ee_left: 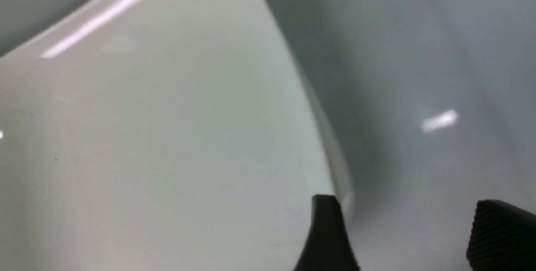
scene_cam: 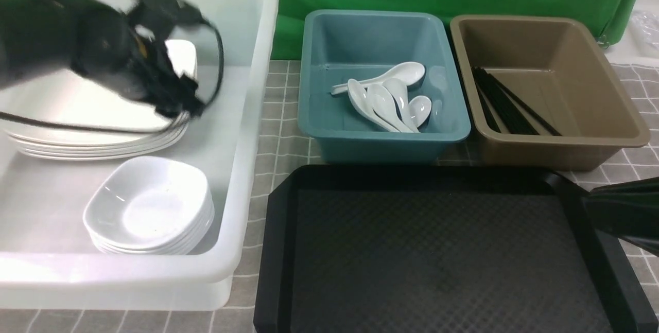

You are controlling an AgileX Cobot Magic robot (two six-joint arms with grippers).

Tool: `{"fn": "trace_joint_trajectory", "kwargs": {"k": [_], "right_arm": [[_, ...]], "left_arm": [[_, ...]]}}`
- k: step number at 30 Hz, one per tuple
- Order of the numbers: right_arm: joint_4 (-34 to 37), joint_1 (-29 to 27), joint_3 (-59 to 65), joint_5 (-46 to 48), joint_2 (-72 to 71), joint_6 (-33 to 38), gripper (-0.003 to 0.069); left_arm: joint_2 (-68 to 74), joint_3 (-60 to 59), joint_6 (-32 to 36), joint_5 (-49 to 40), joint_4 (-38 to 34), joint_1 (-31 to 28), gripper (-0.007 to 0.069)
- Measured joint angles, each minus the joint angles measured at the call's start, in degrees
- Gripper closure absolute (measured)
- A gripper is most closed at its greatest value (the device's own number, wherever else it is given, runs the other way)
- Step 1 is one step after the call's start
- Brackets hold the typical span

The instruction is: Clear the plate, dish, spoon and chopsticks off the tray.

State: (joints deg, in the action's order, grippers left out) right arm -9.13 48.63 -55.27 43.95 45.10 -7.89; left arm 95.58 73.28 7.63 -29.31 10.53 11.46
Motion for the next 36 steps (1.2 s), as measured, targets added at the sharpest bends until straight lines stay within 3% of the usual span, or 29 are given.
{"fn": "trace_joint_trajectory", "kwargs": {"k": [5,8,16,24,36], "right_arm": [[0.1,0.0,0.0,0.0,0.0,0.0,0.0627],[0.1,0.0,0.0,-0.1,0.0,0.0,0.0624],[0.1,0.0,2.0,-5.1,0.0,-0.1,0.0616],[0.1,0.0,4.6,-5.5,0.0,-1.7,0.0606],[0.1,0.0,4.7,-5.8,0.0,-6.1,0.0587]], "left_arm": [[-15.8,-0.3,10.8,3.1,-18.4,2.0,0.0537],[-24.3,-2.7,16.9,7.7,-27.1,3.7,0.0604],[-44.3,-23.6,23.3,18.4,-35.4,7.6,0.0616],[-60.0,-44.4,20.9,29.3,-38.9,8.5,0.0616],[-70.0,-57.1,19.4,36.9,-31.1,8.5,0.0616]]}}
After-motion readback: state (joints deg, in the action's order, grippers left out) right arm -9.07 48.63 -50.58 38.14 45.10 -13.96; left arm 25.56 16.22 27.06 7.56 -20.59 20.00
